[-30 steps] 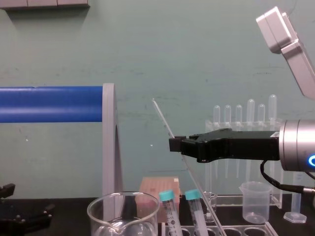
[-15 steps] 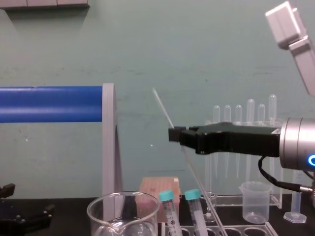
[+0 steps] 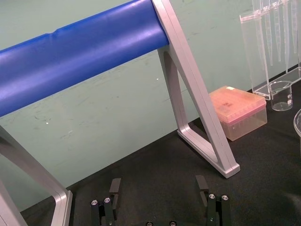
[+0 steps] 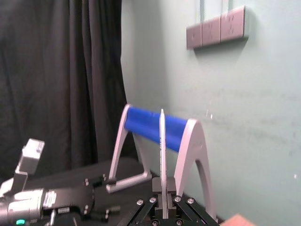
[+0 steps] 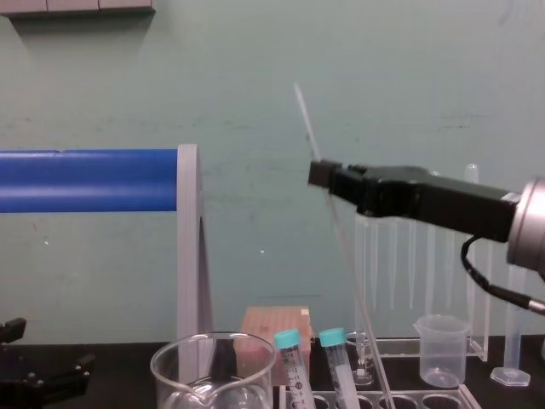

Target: Hold the thermometer with one hand and immerse one end into the beaker, then reinsert it into the test tube rack.

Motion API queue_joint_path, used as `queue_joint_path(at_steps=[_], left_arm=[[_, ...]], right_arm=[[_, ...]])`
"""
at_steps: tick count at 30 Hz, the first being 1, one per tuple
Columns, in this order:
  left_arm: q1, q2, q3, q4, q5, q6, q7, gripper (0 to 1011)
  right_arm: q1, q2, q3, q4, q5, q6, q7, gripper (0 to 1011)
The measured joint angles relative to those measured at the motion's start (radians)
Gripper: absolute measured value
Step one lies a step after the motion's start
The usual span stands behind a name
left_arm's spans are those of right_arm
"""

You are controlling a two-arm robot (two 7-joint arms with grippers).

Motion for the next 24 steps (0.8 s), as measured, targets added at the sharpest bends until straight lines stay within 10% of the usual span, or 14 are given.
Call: queue_joint_path(at_steps=[14, 24], left_arm=[[0.0, 0.0, 0.0, 0.0, 0.0, 0.0, 0.0, 1008], [0.0, 0.0, 0.0, 0.0, 0.0, 0.0, 0.0, 1008]], right_arm=[[-0.065, -0.01, 0.095, -0.054, 0.115, -0.169, 0.088, 55], [0.082, -0.077, 0.066, 0.009, 0.173, -0.219, 0.208, 54]])
